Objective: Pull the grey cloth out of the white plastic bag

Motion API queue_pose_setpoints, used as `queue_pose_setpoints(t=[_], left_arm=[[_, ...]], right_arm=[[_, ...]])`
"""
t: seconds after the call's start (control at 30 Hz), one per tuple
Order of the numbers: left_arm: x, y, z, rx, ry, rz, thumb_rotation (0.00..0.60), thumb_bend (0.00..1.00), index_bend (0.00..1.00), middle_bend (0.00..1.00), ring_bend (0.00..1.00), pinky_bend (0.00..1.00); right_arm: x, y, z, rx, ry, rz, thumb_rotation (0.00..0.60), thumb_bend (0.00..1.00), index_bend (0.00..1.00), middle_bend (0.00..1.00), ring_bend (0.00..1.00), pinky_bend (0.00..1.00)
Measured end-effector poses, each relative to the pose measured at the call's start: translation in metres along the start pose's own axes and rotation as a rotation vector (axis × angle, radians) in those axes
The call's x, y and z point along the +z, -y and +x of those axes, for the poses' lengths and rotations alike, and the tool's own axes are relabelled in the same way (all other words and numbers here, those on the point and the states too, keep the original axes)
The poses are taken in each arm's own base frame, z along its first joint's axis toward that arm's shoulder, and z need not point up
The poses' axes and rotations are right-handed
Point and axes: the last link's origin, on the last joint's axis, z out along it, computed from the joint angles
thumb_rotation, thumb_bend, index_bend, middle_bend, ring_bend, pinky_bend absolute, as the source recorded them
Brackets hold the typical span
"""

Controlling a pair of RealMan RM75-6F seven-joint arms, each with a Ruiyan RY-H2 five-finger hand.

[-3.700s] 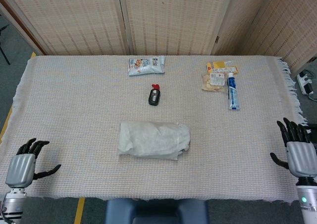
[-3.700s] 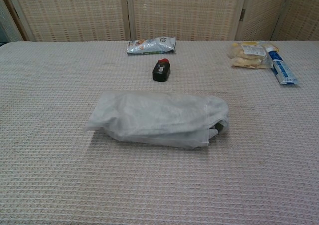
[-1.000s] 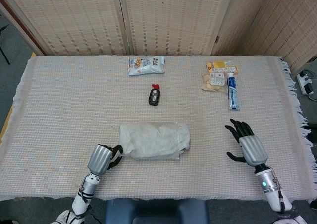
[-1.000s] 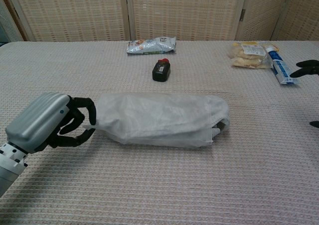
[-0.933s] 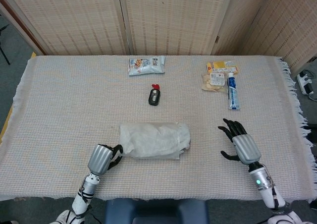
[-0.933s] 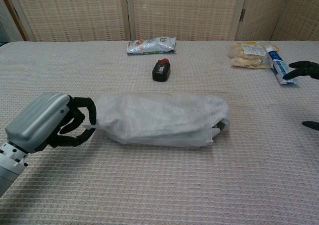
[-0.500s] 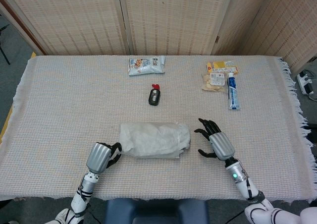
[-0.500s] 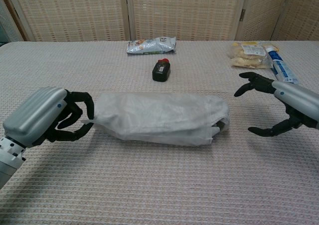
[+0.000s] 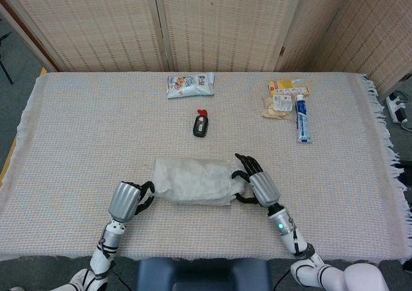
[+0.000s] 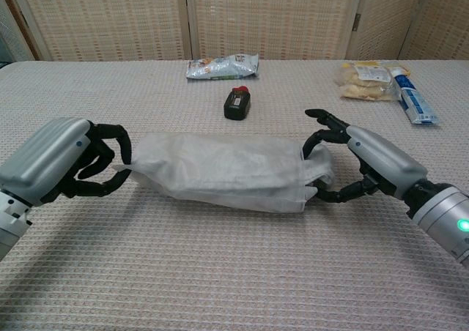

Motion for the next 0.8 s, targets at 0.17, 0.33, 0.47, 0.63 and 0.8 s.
queue_pose_setpoints(t=[0.17,0.33,0.47,0.63,0.8], left_arm=[[0.001,0.002,0.003,0.000,-0.007,0.005,0.600,0.63,0.73,1.00,1.00,1.00],[0.002,0.006,0.005,0.004,-0.014,0.017,0.600,0.63,0.73,1.00,1.00,1.00],[0.003,0.013,0.008,0.010,-0.019,0.034,0.600,0.63,0.73,1.00,1.00,1.00],[0.003,0.018,0.011,0.018,-0.029,0.044,0.600,0.63,0.73,1.00,1.00,1.00],[0.004,0.020,0.013,0.019,-0.036,0.047,0.600,0.63,0.73,1.00,1.00,1.00]], right_arm=[[0.005,0.001,-0.004,-0.007,-0.043,-0.006,0.600,0.27,0.66,0.10,0.00,0.00],[0.003,-0.003,0.000,-0.031,-0.076,-0.024,0.600,0.27,0.74,0.15,0.00,0.00],[0.001,-0.010,0.006,-0.058,-0.085,-0.044,0.600,0.28,0.76,0.16,0.00,0.00],[-0.001,-0.020,0.017,-0.087,-0.096,-0.066,0.600,0.28,0.78,0.17,0.00,0.00],[-0.002,-0.026,0.028,-0.102,-0.113,-0.082,0.600,0.28,0.79,0.18,0.00,0.00]])
